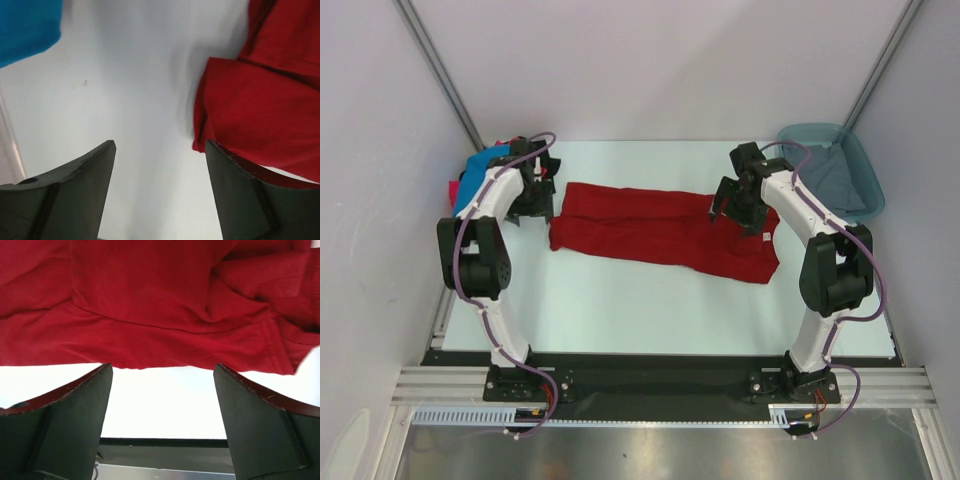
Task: Fold and stack the t-shirts
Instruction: Fold the tshirt
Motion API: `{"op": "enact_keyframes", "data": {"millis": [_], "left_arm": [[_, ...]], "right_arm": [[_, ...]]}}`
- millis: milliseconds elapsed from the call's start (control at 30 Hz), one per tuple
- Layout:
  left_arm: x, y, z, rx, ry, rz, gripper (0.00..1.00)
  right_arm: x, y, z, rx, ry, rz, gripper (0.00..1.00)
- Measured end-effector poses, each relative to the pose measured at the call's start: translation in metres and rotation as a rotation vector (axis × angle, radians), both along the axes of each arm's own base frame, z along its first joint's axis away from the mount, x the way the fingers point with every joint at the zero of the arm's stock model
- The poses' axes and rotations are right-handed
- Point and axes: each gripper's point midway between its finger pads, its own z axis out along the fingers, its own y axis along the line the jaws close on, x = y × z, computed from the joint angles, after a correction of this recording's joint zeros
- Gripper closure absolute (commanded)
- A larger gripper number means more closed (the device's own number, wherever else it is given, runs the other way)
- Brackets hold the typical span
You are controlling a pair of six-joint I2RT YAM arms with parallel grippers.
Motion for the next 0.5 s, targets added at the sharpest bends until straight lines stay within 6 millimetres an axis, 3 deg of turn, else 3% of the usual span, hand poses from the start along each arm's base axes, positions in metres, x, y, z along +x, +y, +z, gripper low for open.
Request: {"op": "enact_keyframes", "data": {"millis": [100, 200, 367, 500], "left_arm": [[0.003, -0.021, 0.003, -0.105, -0.022, -0.035, 0.14], [0.011, -0.055, 0.017, -0.245, -0.082, -0.092, 0.00], [0.032, -0.120, 0.034, -0.466, -0.158, -0.185, 0.00], [0.061, -0.160, 0.028, -0.649, -0.194, -0.201, 0.00]], "right_arm": [[0.000, -0.007, -0.002, -0.036, -0.003, -0.002, 0.12], [0.000, -0.011, -0.006, -0.058, -0.002, -0.002, 0.12], [0.011, -0.008, -0.016, -0.051, -0.010, -0.001, 0.13], [0.028, -0.004, -0.034, -0.049, -0.001, -0.007, 0.14]]}}
